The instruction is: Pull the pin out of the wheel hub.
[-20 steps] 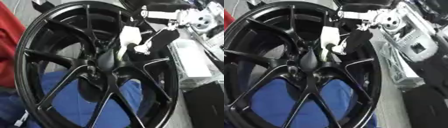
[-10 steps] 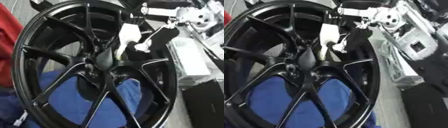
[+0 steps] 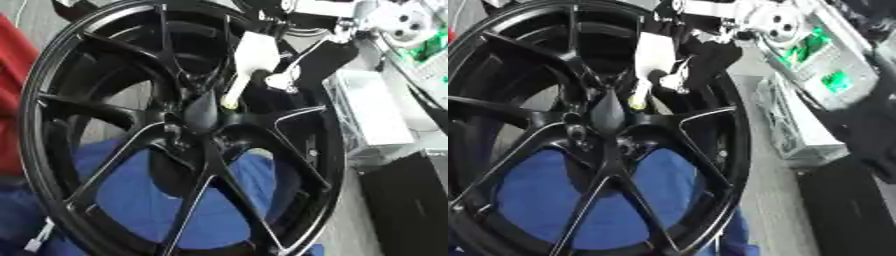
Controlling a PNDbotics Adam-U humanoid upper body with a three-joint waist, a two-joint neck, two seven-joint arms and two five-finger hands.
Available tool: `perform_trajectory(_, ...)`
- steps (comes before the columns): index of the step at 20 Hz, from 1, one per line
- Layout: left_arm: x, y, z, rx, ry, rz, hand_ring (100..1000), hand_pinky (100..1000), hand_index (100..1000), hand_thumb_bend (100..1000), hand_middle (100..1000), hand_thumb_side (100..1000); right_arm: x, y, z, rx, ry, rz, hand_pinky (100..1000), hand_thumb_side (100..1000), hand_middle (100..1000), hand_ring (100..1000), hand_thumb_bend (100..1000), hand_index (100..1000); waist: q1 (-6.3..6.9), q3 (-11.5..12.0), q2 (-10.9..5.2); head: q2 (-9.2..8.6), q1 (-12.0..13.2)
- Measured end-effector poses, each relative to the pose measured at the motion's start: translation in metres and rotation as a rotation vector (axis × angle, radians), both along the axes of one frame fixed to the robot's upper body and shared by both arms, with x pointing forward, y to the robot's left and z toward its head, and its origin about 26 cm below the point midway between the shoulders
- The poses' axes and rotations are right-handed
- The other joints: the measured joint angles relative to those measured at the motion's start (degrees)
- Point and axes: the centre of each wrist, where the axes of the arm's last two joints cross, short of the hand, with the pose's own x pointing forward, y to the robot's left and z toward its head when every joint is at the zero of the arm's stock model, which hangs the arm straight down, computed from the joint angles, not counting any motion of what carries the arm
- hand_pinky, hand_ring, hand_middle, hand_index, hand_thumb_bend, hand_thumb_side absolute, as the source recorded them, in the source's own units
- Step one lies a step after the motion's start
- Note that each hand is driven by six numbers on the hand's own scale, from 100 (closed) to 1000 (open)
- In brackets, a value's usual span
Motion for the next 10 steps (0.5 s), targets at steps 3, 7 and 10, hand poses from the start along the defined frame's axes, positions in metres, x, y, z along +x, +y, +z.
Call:
perform_trajectory(3, 0.0, 0.0, -0.001, -0.002, 0.002, 0.0, 645, 726, 660, 388, 580, 587, -0.003, 0.0, 0.003, -0.001, -0.001, 0.0, 773, 223, 295, 653, 211, 416, 0.05, -0.31, -0.45, 0.17, -0.1)
perform_trajectory(7, 0.0, 0.0, -0.001, -0.004, 0.004, -0.001, 645, 727, 660, 390, 581, 585, -0.009, -0.005, 0.009, 0.019, -0.01, -0.001, 774, 199, 293, 651, 170, 417, 0.56, -0.66, -0.96, 0.17, -0.11)
perform_trajectory(10, 0.0, 0.0, -0.001, -0.005, 0.005, 0.0, 645, 727, 660, 391, 581, 585, -0.016, -0.013, 0.015, 0.053, -0.011, -0.007, 775, 173, 290, 648, 126, 417, 0.96, -0.78, -1.59, 0.18, -0.11)
